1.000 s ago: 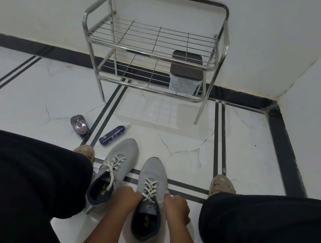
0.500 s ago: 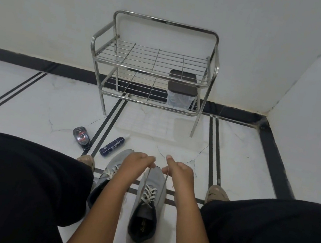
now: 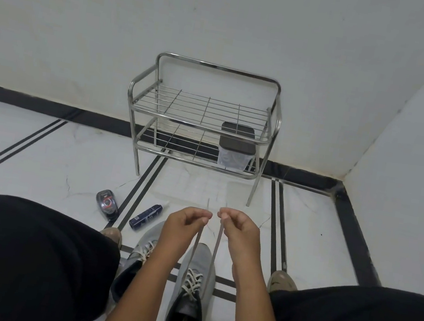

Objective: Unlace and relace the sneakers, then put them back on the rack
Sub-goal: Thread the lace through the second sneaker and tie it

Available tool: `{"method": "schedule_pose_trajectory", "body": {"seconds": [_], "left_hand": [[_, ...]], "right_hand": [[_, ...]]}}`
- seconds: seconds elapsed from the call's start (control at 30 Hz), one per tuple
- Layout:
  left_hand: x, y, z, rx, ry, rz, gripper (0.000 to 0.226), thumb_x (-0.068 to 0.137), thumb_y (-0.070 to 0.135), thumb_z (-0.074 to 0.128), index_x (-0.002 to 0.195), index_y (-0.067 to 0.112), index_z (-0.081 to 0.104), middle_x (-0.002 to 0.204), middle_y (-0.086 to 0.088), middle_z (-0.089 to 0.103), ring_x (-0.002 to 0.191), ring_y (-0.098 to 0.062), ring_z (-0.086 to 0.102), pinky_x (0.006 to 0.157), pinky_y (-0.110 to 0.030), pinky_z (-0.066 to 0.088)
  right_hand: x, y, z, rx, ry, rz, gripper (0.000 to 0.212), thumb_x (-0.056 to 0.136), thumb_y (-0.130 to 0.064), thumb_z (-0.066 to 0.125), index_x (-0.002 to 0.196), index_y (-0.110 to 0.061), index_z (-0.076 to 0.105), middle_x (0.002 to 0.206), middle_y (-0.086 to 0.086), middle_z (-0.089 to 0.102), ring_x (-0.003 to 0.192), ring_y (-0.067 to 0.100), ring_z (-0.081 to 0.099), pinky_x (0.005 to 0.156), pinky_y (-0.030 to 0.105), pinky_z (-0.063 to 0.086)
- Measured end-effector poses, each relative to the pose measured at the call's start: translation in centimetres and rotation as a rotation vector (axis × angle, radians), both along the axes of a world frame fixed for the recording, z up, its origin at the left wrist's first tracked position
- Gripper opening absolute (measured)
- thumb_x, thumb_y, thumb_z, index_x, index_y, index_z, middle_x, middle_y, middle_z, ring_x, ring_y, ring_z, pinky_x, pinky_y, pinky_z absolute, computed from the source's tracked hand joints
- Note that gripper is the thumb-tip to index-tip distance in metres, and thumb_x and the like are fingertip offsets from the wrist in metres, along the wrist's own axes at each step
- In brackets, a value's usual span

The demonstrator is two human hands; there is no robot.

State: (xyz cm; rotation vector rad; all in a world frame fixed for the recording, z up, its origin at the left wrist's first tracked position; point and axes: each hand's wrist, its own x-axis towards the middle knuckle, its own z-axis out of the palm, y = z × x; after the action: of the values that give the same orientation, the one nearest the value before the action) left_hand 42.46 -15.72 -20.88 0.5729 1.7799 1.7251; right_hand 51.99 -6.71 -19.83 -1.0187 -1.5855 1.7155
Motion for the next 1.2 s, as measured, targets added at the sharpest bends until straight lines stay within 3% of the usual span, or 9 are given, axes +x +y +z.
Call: {"method": "schedule_pose_trajectory", "body": {"seconds": [0.17,0.3,0.43,0.57,0.77,1.13,1.2], "left_hand": [[0.3,0.3,0.0,0.042,0.009,0.055,0.028,0.083,0.016,0.073,0.103,0.021,0.054,0.082,-0.003,0.075,0.085,-0.008,0.07,0.077,-0.016,0.048],[0.2,0.3,-0.1,0.051,0.007,0.07,0.012,0.082,0.013,0.073,0.093,0.013,0.067,0.081,-0.003,0.074,0.08,-0.011,0.07,0.08,-0.027,0.052],[0.3,0.5,-0.2,0.031,0.04,0.109,0.004,0.083,0.011,0.071,0.084,0.015,0.07,0.079,0.002,0.073,0.077,-0.011,0.067,0.075,-0.023,0.051],[0.4,0.6,0.0,0.026,0.018,0.102,0.003,0.082,0.01,0.071,0.086,0.01,0.072,0.082,-0.003,0.073,0.078,-0.011,0.066,0.073,-0.018,0.052],[0.5,0.8,0.2,0.028,0.006,0.05,0.006,0.08,0.013,0.074,0.085,0.008,0.074,0.083,-0.006,0.074,0.081,-0.013,0.067,0.08,-0.025,0.053],[0.3,0.8,-0.1,0.028,0.038,0.023,0.007,0.081,0.012,0.073,0.087,0.007,0.074,0.085,-0.004,0.075,0.086,-0.016,0.07,0.081,-0.024,0.054],[0.2,0.8,-0.1,0.028,0.039,0.011,0.009,0.081,0.012,0.072,0.088,0.007,0.074,0.085,-0.004,0.075,0.087,-0.016,0.07,0.081,-0.024,0.053]], "right_hand": [[0.0,0.1,0.5,0.115,-0.044,0.01,0.017,0.087,-0.018,0.068,0.1,-0.026,0.061,0.083,-0.006,0.074,0.087,0.006,0.066,0.084,0.027,0.05],[0.0,0.0,0.7,0.132,-0.067,0.035,0.014,0.086,-0.017,0.069,0.096,-0.026,0.069,0.084,-0.007,0.074,0.088,0.006,0.068,0.085,0.031,0.054],[0.1,-0.1,1.2,0.162,-0.061,0.04,0.005,0.086,-0.017,0.069,0.085,-0.021,0.072,0.081,-0.004,0.073,0.082,0.017,0.068,0.077,0.034,0.057],[0.1,0.0,1.2,0.173,-0.053,0.065,0.003,0.086,-0.017,0.07,0.085,-0.019,0.072,0.08,-0.004,0.073,0.079,0.005,0.066,0.074,0.023,0.052],[0.2,0.4,1.3,0.16,-0.023,0.084,0.005,0.085,-0.011,0.07,0.085,-0.015,0.072,0.082,-0.001,0.073,0.081,0.007,0.067,0.069,0.01,0.049],[0.3,0.6,1.0,0.138,-0.012,0.139,0.004,0.088,-0.013,0.067,0.089,-0.013,0.071,0.089,0.006,0.073,0.08,0.008,0.063,0.069,0.011,0.048],[0.2,0.7,0.7,0.155,-0.039,0.15,0.005,0.09,-0.015,0.064,0.091,-0.014,0.069,0.092,0.005,0.071,0.085,0.01,0.063,0.074,0.016,0.049]]}}
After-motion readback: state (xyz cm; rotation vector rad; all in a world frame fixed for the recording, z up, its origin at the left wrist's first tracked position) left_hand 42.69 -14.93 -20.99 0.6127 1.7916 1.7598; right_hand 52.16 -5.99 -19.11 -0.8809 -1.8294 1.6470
